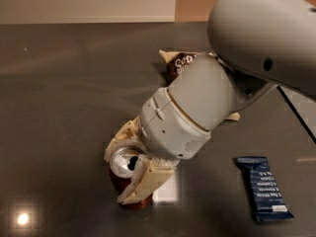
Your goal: Pick coke can
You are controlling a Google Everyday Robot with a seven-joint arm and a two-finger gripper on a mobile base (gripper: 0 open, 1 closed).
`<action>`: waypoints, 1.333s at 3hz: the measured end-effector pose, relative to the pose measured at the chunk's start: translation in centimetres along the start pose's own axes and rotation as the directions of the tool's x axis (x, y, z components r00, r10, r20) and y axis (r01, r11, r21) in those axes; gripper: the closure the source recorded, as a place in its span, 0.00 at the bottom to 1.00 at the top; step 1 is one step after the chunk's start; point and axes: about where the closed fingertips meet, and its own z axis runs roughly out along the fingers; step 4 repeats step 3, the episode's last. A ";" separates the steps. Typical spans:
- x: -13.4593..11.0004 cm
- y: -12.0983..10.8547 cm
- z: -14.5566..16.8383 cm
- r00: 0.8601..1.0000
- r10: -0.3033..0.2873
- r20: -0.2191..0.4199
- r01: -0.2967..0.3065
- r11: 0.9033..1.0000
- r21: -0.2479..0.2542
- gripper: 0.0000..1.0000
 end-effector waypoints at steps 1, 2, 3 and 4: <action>-1.2 -1.5 -3.0 1.000 0.012 -0.006 -0.012 1.000 0.007 1.00; -3.8 -4.7 -8.8 1.000 0.014 -0.001 -0.014 0.999 0.038 1.00; -3.8 -4.7 -8.8 1.000 0.014 -0.001 -0.014 0.999 0.038 1.00; -3.8 -4.7 -8.8 1.000 0.014 -0.001 -0.014 0.999 0.038 1.00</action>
Offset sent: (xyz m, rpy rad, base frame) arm 0.0588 -0.0253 0.1022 -0.0051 0.0085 -0.0462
